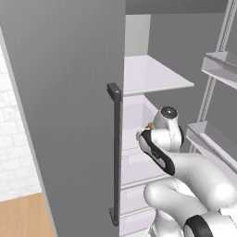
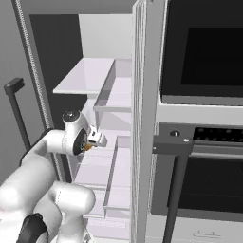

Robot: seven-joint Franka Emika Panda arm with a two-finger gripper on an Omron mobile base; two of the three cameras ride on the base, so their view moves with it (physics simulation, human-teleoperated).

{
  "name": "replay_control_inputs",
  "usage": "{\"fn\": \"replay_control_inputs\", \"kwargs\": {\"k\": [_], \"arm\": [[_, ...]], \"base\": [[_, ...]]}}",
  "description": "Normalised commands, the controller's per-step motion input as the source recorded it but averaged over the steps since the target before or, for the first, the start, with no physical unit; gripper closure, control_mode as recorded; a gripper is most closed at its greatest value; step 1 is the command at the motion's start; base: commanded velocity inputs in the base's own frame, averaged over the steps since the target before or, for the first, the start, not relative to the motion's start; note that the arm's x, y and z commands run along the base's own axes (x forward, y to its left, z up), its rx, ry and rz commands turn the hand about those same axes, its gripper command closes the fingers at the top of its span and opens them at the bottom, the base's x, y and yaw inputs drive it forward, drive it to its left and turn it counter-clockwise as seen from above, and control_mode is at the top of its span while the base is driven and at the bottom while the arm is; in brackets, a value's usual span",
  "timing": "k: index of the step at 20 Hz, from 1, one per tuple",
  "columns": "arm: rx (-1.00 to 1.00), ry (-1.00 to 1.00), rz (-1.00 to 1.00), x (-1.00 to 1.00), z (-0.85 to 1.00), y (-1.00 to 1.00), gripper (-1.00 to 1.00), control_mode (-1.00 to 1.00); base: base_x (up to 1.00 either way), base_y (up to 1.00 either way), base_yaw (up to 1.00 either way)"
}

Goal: Place one corn and one chicken drumstick in each tupperware on the nearby counter, to pack two identical lunches.

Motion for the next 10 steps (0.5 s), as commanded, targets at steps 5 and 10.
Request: {"fn": "replay_control_inputs", "kwargs": {"k": [5,10], "arm": [[0.01,0.0,0.0,-0.69,0.77,0.0,1.0,-1.0],[0.0,0.0,0.0,-0.7,0.93,0.0,1.0,-1.0]], "base": [[0.0,0.0,0.0],[0.0,0.0,0.0]]}}
